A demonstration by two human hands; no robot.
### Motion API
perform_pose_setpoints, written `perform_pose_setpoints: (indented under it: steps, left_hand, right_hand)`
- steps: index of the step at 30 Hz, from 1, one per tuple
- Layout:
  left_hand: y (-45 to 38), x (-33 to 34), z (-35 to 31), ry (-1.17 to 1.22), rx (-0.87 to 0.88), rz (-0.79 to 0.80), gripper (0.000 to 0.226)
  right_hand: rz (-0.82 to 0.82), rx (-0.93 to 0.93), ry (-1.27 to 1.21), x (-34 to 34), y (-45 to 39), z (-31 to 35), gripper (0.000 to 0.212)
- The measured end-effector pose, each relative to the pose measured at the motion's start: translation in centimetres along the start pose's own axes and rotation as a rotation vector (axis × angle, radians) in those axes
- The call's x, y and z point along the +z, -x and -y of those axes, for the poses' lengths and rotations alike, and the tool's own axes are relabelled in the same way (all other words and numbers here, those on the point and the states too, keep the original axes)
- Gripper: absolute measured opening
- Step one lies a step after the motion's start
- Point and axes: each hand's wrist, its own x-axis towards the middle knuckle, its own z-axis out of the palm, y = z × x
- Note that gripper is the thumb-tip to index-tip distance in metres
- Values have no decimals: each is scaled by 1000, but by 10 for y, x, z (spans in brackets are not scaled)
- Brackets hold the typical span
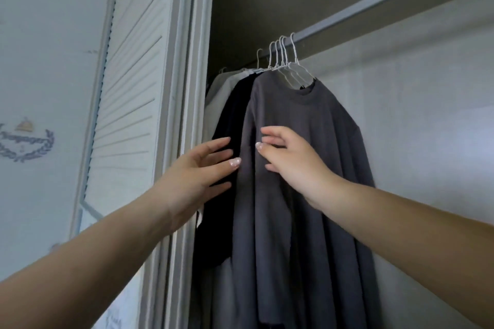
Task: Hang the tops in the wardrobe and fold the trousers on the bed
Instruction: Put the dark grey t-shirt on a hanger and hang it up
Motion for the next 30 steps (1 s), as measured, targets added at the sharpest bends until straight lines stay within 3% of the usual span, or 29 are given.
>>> perform_pose_setpoints:
  steps: [9,16,22,30]
  left_hand:
    - [168,-61,0,-159,-118,-264,60]
    - [303,-120,-12,-265,-244,-531,37]
    - [434,-157,-66,-354,-280,-734,53]
    - [669,-200,-151,-440,-319,-1151,37]
  right_hand:
    - [337,75,-255,79,127,14,31]
    - [682,120,-402,167,228,50,31]
    - [928,86,-518,237,319,118,33]
    - [1233,80,-733,332,469,263,28]
